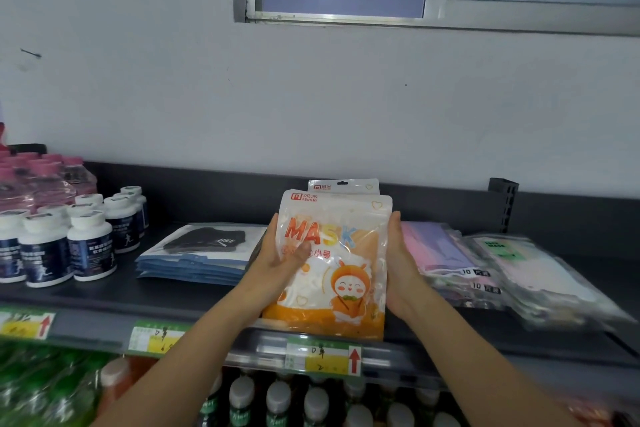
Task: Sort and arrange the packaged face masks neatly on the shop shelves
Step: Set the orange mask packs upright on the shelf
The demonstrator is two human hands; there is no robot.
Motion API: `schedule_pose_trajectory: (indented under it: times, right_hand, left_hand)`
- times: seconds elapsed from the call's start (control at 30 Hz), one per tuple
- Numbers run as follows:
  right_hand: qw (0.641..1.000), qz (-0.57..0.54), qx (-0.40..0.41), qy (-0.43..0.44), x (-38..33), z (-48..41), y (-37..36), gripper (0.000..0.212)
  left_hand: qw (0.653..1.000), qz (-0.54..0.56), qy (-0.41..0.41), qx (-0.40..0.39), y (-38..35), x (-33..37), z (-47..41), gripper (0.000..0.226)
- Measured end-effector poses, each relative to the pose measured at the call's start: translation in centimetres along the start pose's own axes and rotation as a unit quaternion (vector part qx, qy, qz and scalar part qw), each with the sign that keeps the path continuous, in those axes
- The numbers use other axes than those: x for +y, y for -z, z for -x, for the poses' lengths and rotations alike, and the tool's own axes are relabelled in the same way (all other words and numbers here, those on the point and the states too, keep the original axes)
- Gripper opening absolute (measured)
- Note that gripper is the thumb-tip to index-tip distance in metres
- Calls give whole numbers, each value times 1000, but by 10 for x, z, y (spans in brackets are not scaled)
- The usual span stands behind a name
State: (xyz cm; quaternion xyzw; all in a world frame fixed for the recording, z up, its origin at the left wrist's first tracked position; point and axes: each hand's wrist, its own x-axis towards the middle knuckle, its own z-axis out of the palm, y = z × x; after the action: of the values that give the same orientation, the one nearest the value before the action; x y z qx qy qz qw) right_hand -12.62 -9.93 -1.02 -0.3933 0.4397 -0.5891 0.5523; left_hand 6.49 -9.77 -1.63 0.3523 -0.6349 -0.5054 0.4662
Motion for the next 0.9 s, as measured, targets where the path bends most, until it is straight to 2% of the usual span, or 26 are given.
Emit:
schedule_pose_trajectory:
  times: [0.1,0.17,0.23,0.33,0.43,0.57,0.77,0.9]
  right_hand:
    - [998,54,11,5,-8,1,5,76]
    - [994,100,51,3,-22,-3,14,77]
    - [991,110,80,5,-47,-3,20,73]
    - [985,115,120,41,-81,-13,30,93]
    - [992,68,95,56,-92,-25,27,94]
    - [998,6,55,36,-80,-45,23,90]
    - [996,-37,80,2,-64,-75,19,99]
    - [995,-23,95,2,-77,-86,22,94]
  left_hand:
    - [1000,-4,2,7,6,3,0,82]
    - [999,-40,2,35,12,9,-3,93]
    - [994,-71,-14,80,18,19,-9,95]
    - [991,-74,-28,104,24,36,-23,91]
    - [993,-29,6,110,31,47,-42,91]
    - [993,64,66,74,42,45,-63,92]
    - [993,82,83,23,56,43,-91,97]
    - [992,83,98,8,63,44,-117,100]
